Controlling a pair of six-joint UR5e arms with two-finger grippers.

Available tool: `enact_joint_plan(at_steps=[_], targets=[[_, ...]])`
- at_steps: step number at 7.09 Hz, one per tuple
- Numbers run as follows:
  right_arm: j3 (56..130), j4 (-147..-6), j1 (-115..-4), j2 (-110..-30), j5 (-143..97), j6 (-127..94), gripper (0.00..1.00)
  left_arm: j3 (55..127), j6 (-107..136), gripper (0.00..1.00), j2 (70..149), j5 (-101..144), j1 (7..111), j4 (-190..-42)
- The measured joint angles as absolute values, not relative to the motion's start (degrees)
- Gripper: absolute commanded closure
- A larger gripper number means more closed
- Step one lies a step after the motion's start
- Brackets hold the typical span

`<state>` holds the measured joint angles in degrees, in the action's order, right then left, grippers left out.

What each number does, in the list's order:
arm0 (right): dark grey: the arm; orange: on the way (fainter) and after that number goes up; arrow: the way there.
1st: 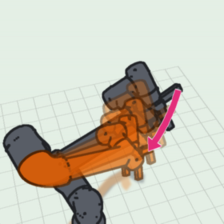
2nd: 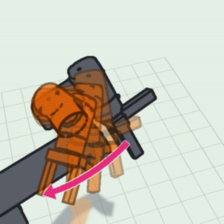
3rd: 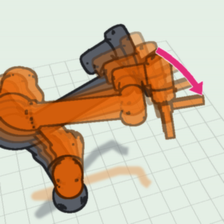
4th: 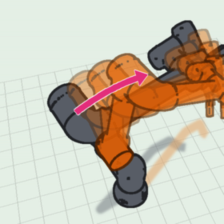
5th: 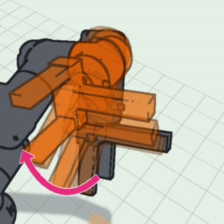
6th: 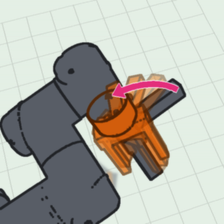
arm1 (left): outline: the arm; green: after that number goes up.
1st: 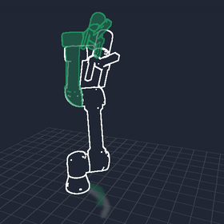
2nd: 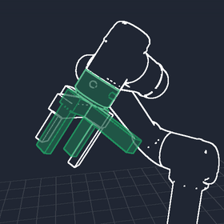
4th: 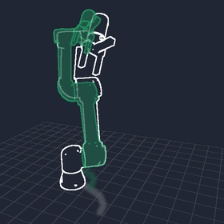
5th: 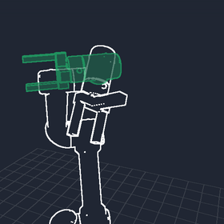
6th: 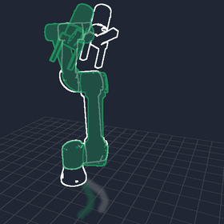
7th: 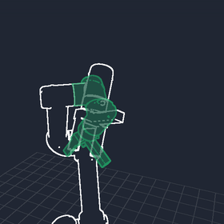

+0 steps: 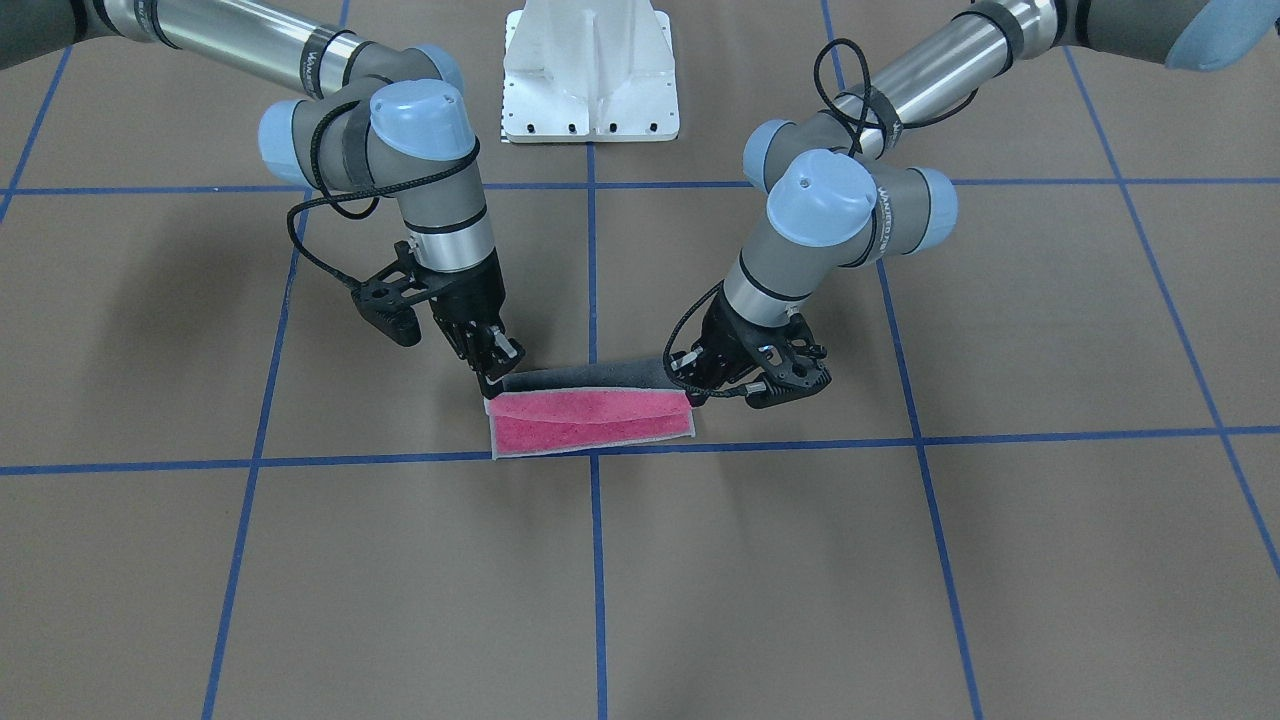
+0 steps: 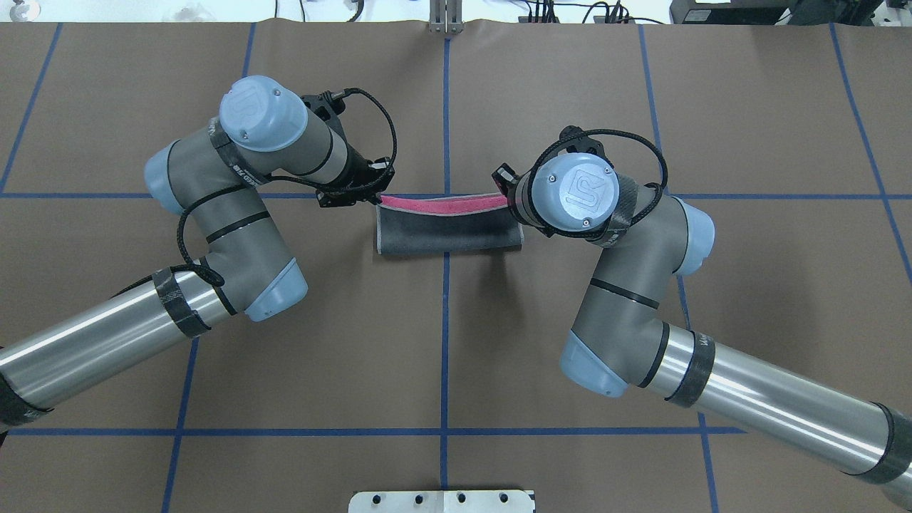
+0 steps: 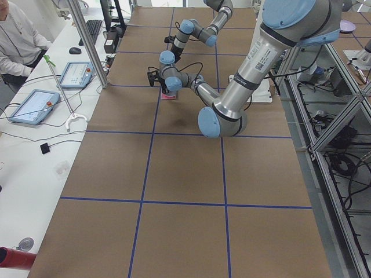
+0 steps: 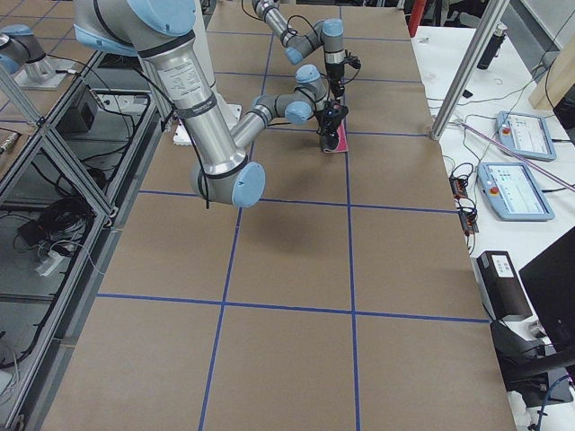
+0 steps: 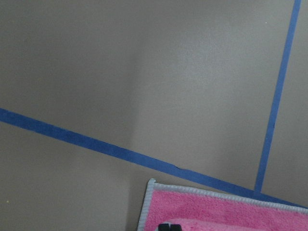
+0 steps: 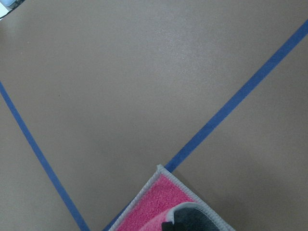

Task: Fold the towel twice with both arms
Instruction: 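Lay the folded edge down and open both grippers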

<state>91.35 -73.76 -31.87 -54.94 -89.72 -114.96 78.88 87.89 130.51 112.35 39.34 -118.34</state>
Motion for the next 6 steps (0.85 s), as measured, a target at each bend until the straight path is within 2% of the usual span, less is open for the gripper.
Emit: enact_joint_plan(at_steps=[1,2,4,6], targets=[[91.26,-73.78,-31.92,-54.95,-89.68,-114.96,1.00,78.26,87.89,0.93,130.93,111.91,39.43,-118.32],[91.10,-73.76,-32.09,-54.96,-89.66,-114.98,0.70,77.87,87.89,0.65,131.12,111.70,39.53,-118.31],[89.61,-73.72,-33.21,-54.63,-89.74,-115.02,0.00,76.86,87.95,0.01,131.59,110.77,39.86,-118.32],[87.33,-73.71,-34.96,-53.25,-90.38,-113.59,0.00,74.95,87.92,0.01,132.81,109.84,40.67,-118.90]])
